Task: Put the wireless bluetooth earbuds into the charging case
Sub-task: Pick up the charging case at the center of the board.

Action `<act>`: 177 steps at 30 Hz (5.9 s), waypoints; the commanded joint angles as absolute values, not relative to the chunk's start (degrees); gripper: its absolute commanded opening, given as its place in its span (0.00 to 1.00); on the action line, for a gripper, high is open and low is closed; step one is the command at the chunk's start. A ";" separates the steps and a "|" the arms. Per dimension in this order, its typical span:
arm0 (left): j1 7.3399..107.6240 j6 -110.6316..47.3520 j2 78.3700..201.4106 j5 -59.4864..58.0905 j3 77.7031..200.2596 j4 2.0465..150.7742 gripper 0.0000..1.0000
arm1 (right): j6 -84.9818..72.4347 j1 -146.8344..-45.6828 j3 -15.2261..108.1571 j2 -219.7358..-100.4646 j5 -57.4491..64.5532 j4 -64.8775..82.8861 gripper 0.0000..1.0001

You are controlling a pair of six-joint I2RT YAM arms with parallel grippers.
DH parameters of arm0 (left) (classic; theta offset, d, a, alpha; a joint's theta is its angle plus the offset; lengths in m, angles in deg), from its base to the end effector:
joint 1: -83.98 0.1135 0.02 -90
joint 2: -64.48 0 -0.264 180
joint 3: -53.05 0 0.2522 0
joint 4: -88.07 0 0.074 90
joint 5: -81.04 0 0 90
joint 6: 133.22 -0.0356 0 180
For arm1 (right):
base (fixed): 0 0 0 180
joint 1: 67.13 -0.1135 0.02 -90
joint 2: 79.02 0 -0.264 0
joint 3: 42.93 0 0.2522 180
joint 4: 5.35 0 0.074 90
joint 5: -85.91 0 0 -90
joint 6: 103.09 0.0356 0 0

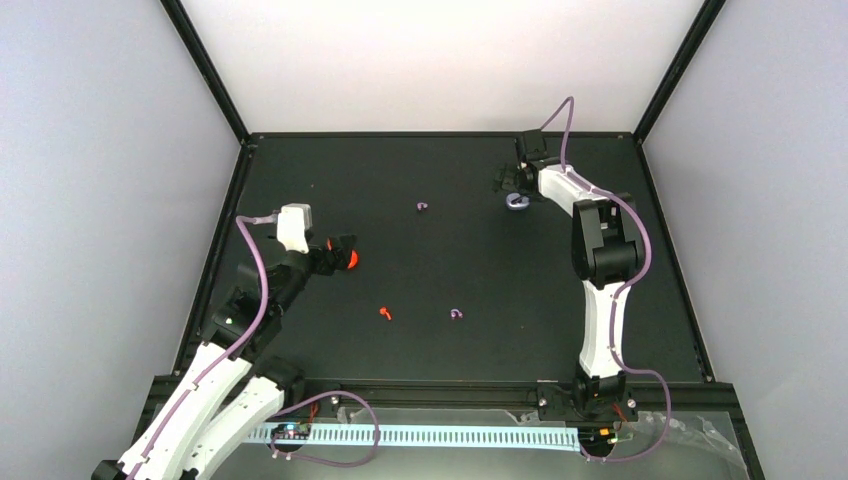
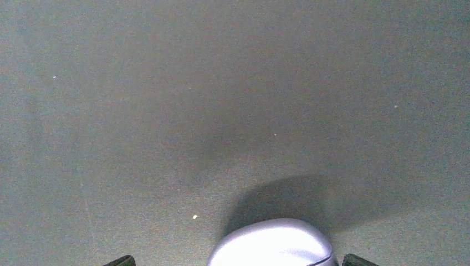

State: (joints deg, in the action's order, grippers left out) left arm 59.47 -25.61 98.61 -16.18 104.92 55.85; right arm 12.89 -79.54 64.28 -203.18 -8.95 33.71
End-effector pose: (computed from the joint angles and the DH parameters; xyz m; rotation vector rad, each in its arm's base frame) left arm 0.1361 -0.0571 0.3111 0.0210 1.8401 -0.4034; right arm 0.4603 0.0982 0.1677 0.3341 2.5283 0.1541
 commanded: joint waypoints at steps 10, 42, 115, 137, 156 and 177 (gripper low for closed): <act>59.03 -25.86 98.49 -14.41 105.13 57.18 0.99 | 13.32 -81.23 64.01 -203.42 -6.09 36.94 0.92; 59.03 -25.76 97.91 -13.27 105.04 57.41 0.99 | 2.55 -83.00 78.56 -211.63 -4.57 45.26 0.93; 59.02 -25.64 94.53 -13.03 104.88 57.27 0.99 | 0.70 -87.47 50.71 -183.88 -12.04 35.70 0.27; 54.00 -17.18 97.33 16.86 109.48 59.39 0.99 | -15.66 -131.31 26.12 -134.63 -27.17 44.52 0.01; 32.78 -11.71 119.19 8.04 118.66 60.95 0.92 | -18.34 -136.14 25.97 -133.33 -25.01 42.58 0.01; 31.19 -9.22 128.33 11.61 119.97 65.14 0.56 | -17.25 -137.44 27.43 -134.02 -22.39 39.60 0.01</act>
